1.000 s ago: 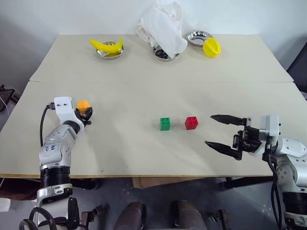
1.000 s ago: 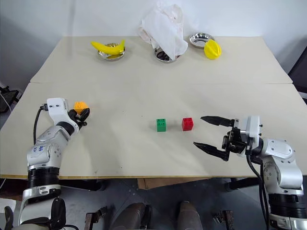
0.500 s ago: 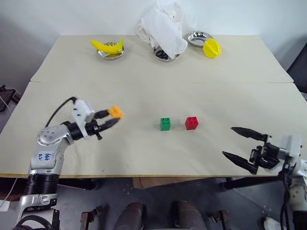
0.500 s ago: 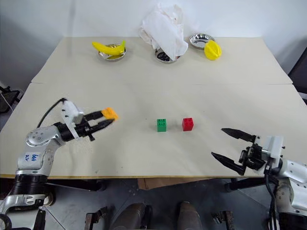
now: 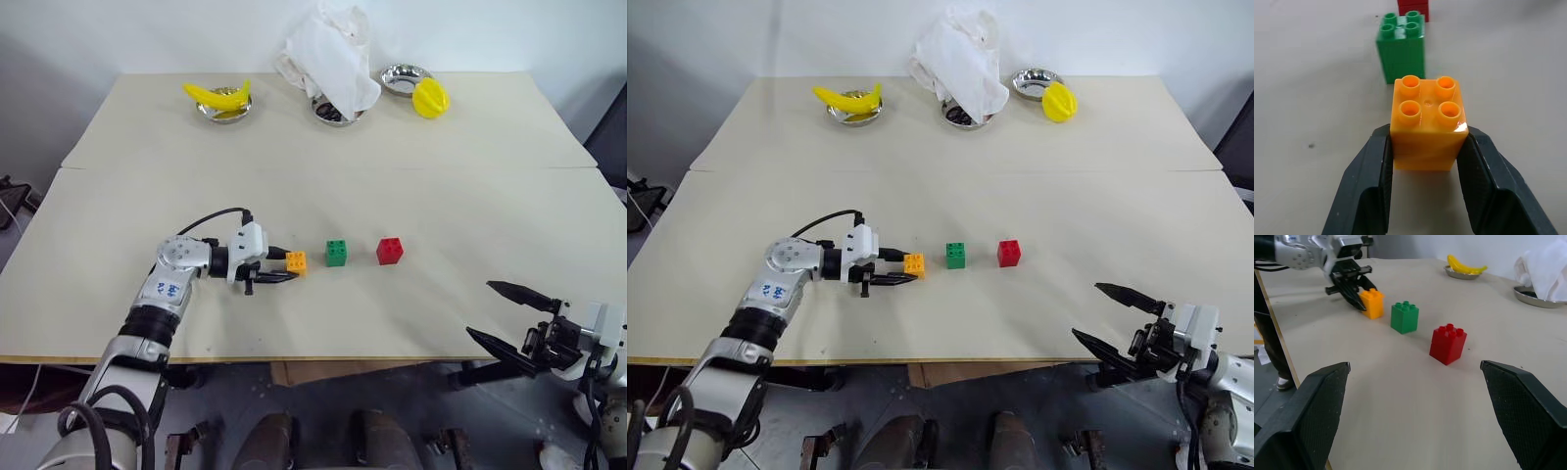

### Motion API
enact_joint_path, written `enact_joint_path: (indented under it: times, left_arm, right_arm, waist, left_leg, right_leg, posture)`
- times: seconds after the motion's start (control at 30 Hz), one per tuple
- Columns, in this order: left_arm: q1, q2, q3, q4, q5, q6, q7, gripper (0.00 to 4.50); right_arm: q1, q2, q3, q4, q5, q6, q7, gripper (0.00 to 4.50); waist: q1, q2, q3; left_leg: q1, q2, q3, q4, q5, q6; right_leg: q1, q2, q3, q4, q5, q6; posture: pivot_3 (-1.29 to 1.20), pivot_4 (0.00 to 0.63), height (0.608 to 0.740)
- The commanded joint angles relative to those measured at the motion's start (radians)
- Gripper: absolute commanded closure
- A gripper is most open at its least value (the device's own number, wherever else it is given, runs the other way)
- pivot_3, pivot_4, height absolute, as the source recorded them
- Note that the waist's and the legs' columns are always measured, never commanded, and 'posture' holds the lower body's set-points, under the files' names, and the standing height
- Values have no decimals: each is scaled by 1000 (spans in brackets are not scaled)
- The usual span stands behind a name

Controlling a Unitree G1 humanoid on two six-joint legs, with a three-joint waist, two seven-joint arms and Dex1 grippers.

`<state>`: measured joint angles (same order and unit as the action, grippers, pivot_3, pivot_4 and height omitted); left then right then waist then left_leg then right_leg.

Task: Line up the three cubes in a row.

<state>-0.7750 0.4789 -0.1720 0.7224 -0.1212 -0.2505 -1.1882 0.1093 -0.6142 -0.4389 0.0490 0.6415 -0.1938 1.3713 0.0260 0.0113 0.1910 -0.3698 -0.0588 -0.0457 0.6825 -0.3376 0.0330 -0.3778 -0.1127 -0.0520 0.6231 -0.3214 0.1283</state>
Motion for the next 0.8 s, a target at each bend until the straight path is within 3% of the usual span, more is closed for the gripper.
enact_joint_path:
  times: [0.03, 0.43, 0.8]
  left_arm:
    - [-68, 10, 16, 132, 23, -51, -33, 3018]
    - [-196, 29, 79, 430, 31, -152, -144, 3018]
    - [-242, 41, 90, 501, 78, -180, -225, 3018]
  right_arm:
    - [8, -4, -10, -36, 25, 7, -9, 0]
    - [-6, -22, -8, -50, 28, 34, -6, 0]
    - [-4, -29, -8, -62, 27, 53, 0, 0]
  waist:
    - [0, 0, 0]
    - [-2, 0, 0]
    - [-2, 0, 0]
  left_leg:
    - [0, 0, 0, 0, 0, 0]
    - [0, 0, 1, 0, 0, 0]
    - [0, 0, 1, 0, 0, 0]
  right_leg:
    - [0, 0, 0, 0, 0, 0]
    - [-1, 1, -5, 2, 0, 0]
    - [-1, 1, -7, 3, 0, 0]
  posture:
    - [0, 150, 740]
    - [0, 150, 740]
    - [0, 150, 740]
